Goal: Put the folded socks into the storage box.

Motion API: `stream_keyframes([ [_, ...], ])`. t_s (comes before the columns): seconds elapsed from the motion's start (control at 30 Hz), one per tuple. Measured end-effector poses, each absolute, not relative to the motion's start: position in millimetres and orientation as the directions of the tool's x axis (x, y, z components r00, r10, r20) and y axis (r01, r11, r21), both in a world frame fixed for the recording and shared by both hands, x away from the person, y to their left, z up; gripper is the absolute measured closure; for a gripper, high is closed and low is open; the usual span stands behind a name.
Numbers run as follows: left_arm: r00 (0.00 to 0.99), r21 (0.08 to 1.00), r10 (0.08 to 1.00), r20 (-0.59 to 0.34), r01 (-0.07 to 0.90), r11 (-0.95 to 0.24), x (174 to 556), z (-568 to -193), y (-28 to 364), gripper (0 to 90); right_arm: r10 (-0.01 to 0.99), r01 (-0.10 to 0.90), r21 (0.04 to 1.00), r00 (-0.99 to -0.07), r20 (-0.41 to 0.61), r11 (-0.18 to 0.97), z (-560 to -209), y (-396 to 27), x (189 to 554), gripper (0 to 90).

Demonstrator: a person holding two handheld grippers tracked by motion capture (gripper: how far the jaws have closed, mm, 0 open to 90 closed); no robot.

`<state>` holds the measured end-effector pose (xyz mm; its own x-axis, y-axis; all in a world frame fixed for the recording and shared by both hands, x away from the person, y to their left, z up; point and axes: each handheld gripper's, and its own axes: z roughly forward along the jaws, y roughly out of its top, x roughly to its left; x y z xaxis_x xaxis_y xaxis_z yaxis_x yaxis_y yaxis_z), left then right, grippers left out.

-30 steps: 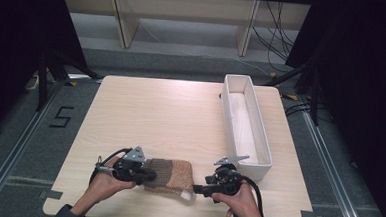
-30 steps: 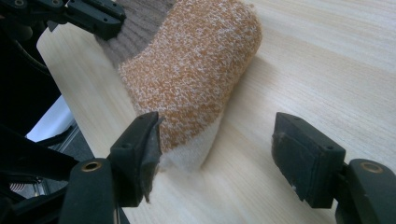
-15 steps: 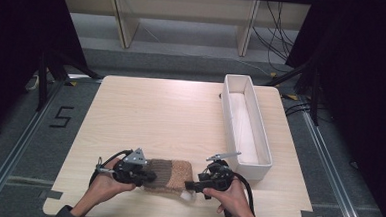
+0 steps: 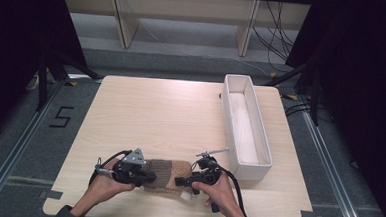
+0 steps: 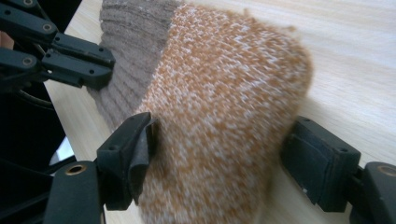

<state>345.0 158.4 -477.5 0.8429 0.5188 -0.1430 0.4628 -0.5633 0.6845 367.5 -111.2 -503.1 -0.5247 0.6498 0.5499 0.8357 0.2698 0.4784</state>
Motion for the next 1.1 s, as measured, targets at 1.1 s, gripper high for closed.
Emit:
stream_keyframes([
  [1.1,0.839,0.679,0.527,-0.136,0.466,-0.567,343,-478,159,83.4,0.58,0.831,0.505,-0.535,0.614,0.232,-509,-92,374,49.6],
])
